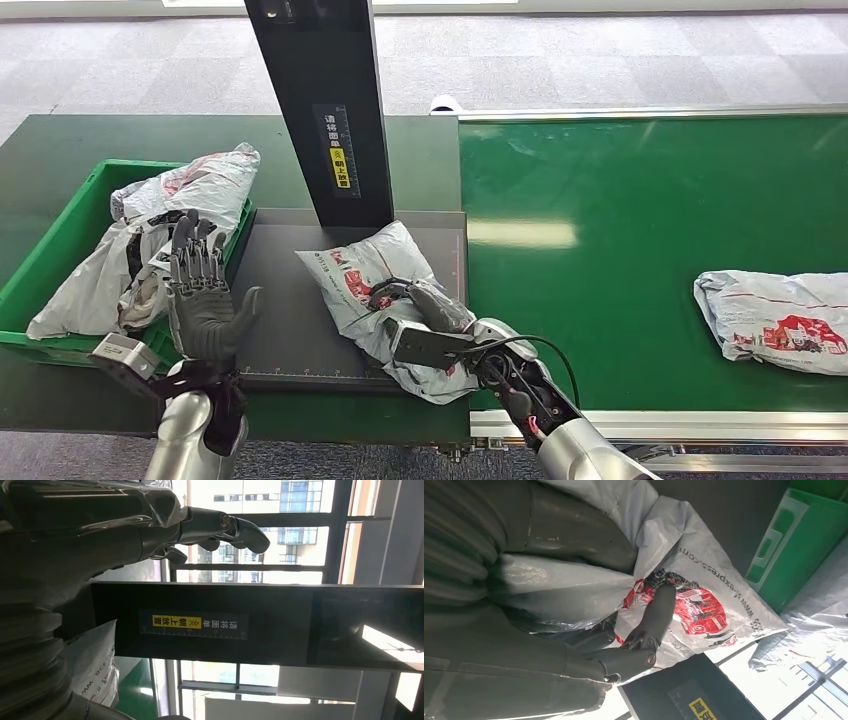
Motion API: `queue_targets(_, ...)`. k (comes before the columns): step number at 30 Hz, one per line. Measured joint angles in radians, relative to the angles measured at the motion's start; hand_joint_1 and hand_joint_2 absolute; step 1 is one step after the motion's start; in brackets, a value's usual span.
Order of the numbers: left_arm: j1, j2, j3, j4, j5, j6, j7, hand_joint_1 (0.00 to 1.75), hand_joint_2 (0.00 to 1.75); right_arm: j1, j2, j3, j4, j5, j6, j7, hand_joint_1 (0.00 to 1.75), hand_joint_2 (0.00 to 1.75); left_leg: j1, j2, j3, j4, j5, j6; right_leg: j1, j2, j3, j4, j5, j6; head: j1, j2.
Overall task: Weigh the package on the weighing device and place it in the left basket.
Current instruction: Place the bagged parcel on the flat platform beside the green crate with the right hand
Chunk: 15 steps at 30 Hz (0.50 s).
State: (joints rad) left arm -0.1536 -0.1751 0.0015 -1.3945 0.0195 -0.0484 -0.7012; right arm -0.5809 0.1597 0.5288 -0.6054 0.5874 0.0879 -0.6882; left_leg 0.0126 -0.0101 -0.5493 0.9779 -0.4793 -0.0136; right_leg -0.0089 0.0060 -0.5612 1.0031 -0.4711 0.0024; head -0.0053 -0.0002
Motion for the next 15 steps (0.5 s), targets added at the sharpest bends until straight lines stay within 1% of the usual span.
queue_targets(1,-0.001,0.001,-0.002,0.004,0.000,-0.002,0.000,0.00,1.75,0.002,0.000,-0.003,0.000,-0.019,0.015,-0.003,0.14,1.75,0.000,0.000,0.000,0.000,0.000,0.000,0.000,0.000,0.000,0.000,0.000,0.000,0.000,0.000)
queue_targets(2,-0.001,0.002,-0.004,0.007,0.001,-0.003,0.000,0.00,1.75,0.005,-0.001,-0.008,-0.002,-0.041,0.030,-0.006,0.00,1.75,0.000,0.000,0.000,0.000,0.000,0.000,0.000,0.000,0.000,0.000,0.000,0.000,0.000,0.000)
queue_targets(5,0.000,0.006,-0.010,0.016,0.002,-0.003,0.000,0.00,1.75,0.025,-0.006,-0.029,-0.026,-0.143,0.092,-0.007,0.00,1.75,0.000,0.000,0.000,0.000,0.000,0.000,0.000,0.000,0.000,0.000,0.000,0.000,0.000,0.000)
queue_targets(6,0.000,0.007,-0.011,0.018,0.003,-0.004,0.000,0.00,1.75,0.036,-0.009,-0.038,-0.041,-0.198,0.133,-0.007,0.00,1.75,0.000,0.000,0.000,0.000,0.000,0.000,0.000,0.000,0.000,0.000,0.000,0.000,0.000,0.000)
queue_targets(10,0.001,0.012,-0.016,0.029,0.003,-0.006,0.000,0.00,1.75,0.087,-0.025,-0.094,-0.113,-0.475,0.387,-0.008,0.00,1.75,0.000,0.000,-0.001,0.000,0.000,0.000,0.000,0.000,0.000,0.000,0.000,0.000,0.000,0.000)
queue_targets(11,0.002,0.013,-0.016,0.031,0.003,-0.005,0.000,0.00,1.75,0.099,-0.029,-0.110,-0.130,-0.527,0.432,-0.009,0.00,1.75,0.000,0.000,-0.001,0.000,0.000,0.000,0.000,0.000,0.000,0.000,0.000,0.000,0.000,0.000)
queue_targets(15,0.006,0.018,-0.017,0.036,0.006,-0.003,0.000,0.00,1.75,0.128,-0.045,-0.158,-0.187,-0.657,0.521,0.005,0.00,1.75,0.000,0.000,-0.001,0.000,0.000,0.000,0.000,0.000,0.000,0.000,0.000,0.000,0.000,0.000)
